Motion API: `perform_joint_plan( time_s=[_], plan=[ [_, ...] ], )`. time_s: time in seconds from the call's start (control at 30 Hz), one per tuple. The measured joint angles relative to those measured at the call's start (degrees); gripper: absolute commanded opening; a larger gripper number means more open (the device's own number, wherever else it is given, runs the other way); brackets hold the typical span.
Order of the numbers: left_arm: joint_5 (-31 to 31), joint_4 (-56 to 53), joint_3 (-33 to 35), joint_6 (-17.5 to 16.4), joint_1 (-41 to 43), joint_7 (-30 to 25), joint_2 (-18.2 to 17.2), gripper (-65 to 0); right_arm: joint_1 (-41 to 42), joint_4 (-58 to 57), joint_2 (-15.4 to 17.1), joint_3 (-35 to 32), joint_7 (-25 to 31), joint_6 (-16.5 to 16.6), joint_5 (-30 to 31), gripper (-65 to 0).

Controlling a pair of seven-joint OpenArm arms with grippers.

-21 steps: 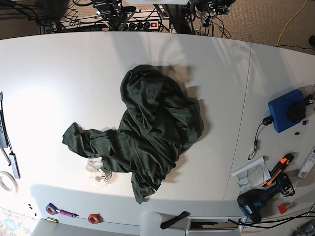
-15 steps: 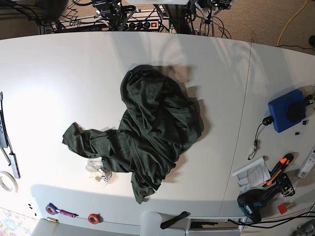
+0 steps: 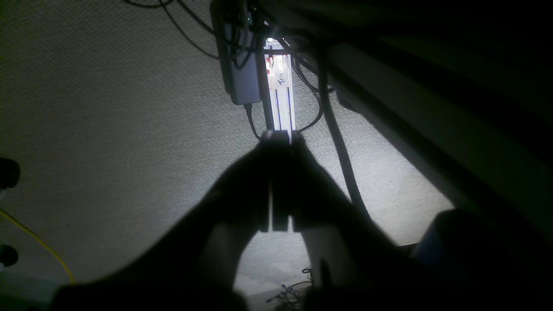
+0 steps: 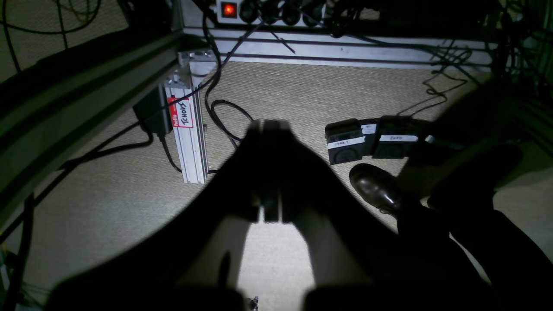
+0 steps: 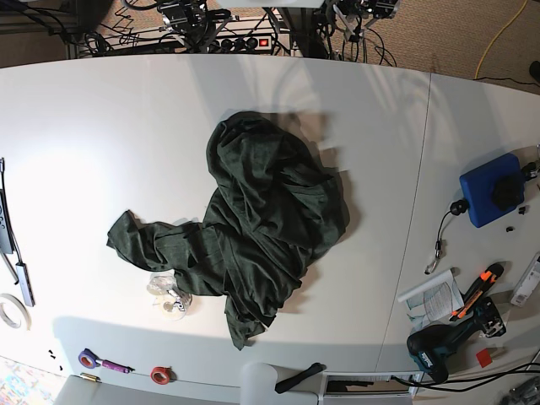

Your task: Layout the t-shirt on the table in an organized manner, then fold the t-shirt properly

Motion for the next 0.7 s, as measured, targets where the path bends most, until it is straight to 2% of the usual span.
perform_joint_plan(
  time_s=[0.5,0.7],
  plan=[
    [0.00,0.00,-0.02,0.00,0.02,-0.04,0.00,-65.0,-0.57,0.02,-0.02,0.00,1.18,0.00,0.00,-65.0],
    [-1.57,3.82,-0.02,0.28,4.26,-3.72,-1.33,-65.0,-6.08,4.74,0.24,0.00,2.32,0.02,-0.07,-65.0]
  ],
)
